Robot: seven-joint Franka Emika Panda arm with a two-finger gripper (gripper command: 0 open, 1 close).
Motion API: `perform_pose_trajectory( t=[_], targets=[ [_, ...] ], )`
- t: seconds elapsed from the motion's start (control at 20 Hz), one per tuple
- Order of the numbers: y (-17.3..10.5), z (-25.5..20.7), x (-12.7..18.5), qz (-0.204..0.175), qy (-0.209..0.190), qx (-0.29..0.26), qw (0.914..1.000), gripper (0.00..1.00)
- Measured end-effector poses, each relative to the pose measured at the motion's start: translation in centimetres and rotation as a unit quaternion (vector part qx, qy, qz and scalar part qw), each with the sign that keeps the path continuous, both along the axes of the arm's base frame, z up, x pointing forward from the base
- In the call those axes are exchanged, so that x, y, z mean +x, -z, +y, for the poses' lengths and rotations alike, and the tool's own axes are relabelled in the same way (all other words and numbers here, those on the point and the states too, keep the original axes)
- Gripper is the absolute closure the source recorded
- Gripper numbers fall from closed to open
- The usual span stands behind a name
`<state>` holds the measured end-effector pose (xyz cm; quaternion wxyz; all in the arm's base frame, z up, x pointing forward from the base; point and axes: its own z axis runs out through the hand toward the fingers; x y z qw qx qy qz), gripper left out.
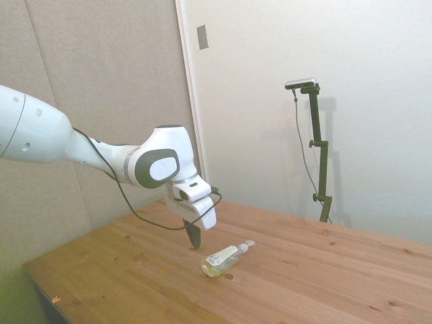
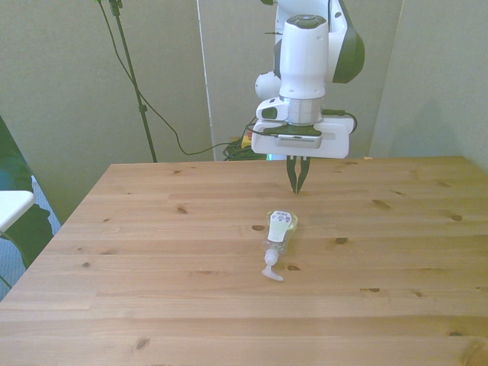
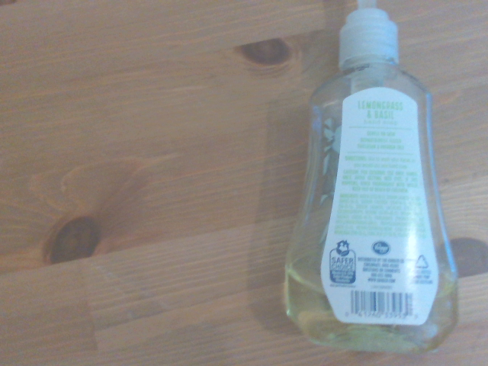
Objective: Knock down the sanitizer
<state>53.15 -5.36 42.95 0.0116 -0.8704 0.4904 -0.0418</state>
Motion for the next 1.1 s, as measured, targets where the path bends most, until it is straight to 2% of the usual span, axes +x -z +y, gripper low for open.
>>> perform_pose_trajectory(
  t=[0.05, 0.45, 1.1],
  targets=[
    [0.1, 0.6, -0.3, 0.002, -0.006, 0.0, 1.0, 0.0],
    [0.2, 3.7, -3.7, 0.016, -0.035, -0.002, 0.9993, 0.0],
    [-0.1, 4.5, -7.8, 0.02, -0.043, -0.006, 0.9989, 0.0]
  ],
)
